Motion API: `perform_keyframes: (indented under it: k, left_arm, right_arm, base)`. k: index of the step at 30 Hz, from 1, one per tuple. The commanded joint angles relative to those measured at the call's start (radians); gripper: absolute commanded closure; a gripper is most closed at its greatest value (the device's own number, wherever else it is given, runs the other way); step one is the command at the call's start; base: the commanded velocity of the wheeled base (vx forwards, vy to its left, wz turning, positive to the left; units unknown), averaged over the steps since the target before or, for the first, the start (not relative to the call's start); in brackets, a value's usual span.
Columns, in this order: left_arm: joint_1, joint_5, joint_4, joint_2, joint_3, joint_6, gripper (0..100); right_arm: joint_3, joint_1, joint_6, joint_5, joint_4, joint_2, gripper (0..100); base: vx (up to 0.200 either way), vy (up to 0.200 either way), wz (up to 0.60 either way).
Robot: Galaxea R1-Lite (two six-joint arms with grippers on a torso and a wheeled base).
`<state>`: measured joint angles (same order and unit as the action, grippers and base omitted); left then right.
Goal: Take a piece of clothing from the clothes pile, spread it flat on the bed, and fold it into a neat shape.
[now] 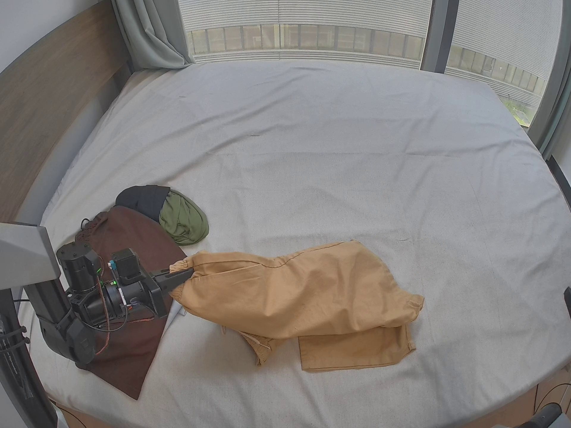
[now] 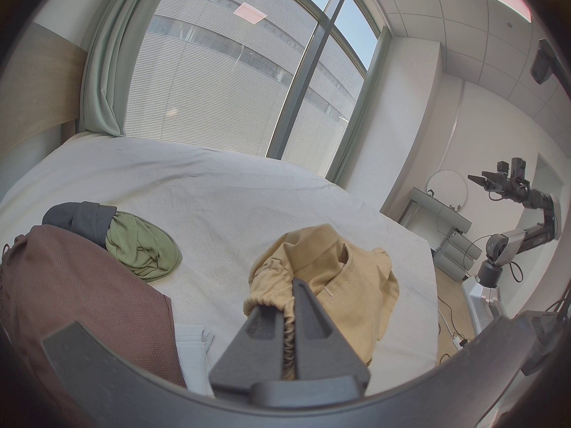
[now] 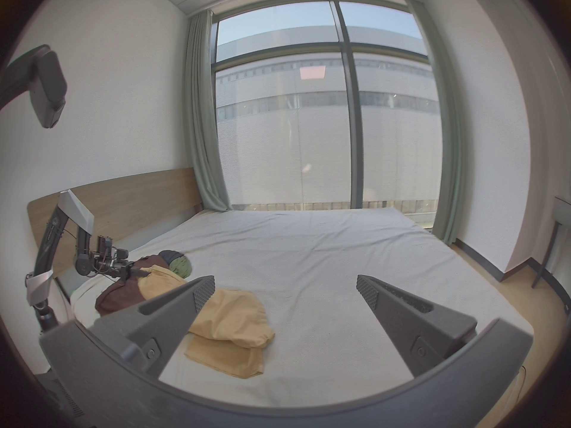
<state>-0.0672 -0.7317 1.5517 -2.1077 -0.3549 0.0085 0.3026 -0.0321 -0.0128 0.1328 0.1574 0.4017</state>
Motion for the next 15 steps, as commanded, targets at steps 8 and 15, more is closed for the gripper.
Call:
perform_keyframes:
  k: [8, 15]
  left_arm:
    - [-0.014, 0.003, 0.001, -0.002, -0.003, -0.001, 100]
    - [-0.023, 0.003, 0.001, -0.005, -0.003, -0.001, 100]
  right_arm:
    - [0.135, -0.009, -0.004, 0.209, 0.097, 0.474, 0]
    - [0.268, -0.011, -0.081, 0.300, 0.148, 0.684, 0]
  base:
    - [0.000, 0.000, 0.00]
    - [0.000, 0.000, 0.00]
